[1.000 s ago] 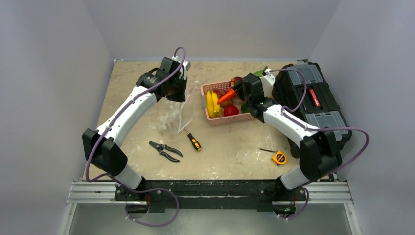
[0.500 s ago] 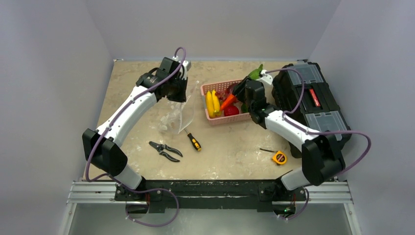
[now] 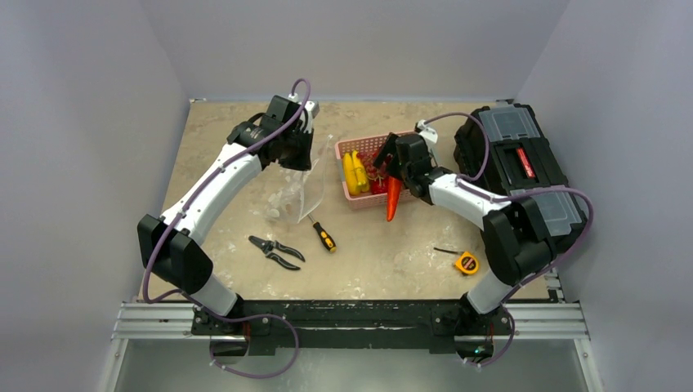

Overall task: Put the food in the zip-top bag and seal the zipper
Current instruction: Pick up the fake vegetable from the bin.

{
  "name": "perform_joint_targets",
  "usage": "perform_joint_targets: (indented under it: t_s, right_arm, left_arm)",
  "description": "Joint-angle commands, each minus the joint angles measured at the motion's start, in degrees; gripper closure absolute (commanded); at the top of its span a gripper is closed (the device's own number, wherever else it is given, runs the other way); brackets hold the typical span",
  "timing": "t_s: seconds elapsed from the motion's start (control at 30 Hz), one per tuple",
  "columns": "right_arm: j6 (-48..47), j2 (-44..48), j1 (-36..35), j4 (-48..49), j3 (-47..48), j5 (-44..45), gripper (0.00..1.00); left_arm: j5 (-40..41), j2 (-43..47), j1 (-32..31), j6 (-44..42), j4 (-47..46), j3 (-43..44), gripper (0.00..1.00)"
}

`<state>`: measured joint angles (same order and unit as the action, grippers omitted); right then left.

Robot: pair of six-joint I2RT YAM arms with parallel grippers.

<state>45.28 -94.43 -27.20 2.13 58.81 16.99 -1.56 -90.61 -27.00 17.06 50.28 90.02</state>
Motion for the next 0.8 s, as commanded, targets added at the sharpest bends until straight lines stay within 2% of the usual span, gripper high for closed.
perform_joint_targets:
  t_s: [0.0, 0.13, 0.2, 0.47, 0.6, 0.77]
  right_arm:
    - [-3.87, 4.85, 0.31, -1.76, 3.1, 1.75, 0.09]
    - [-5.37, 7.04, 0.4, -3.43, 2.5, 4.14, 0.08]
    - [-5.75, 7.65, 0.4, -3.39, 1.61, 3.29, 0.18]
    - [-8.48, 5.88, 0.4, -5.45, 1.23, 2.44, 0.32]
    - [-9.4, 6.76, 0.38, -7.9, 1.86, 5.01, 0.29]
    - [-10.32, 7.78, 0.41, -13.21, 4.19, 8.3, 0.19]
  left_arm:
    - [-1.47, 1.97, 0.46, 1.04, -1.86, 0.25, 1.0]
    - [-1.87, 2.0, 0.46, 1.17, -1.89, 0.18, 1.0]
    - [-1.82, 2.1, 0.47, 1.14, -1.86, 0.16, 1.0]
    - [-1.32, 2.03, 0.46, 0.95, -1.77, 0.13, 1.0]
    - [-2.21, 1.78, 0.46, 1.05, -1.89, 0.16, 1.0]
    - [-2.38, 1.63, 0.46, 1.13, -1.89, 0.23, 1.0]
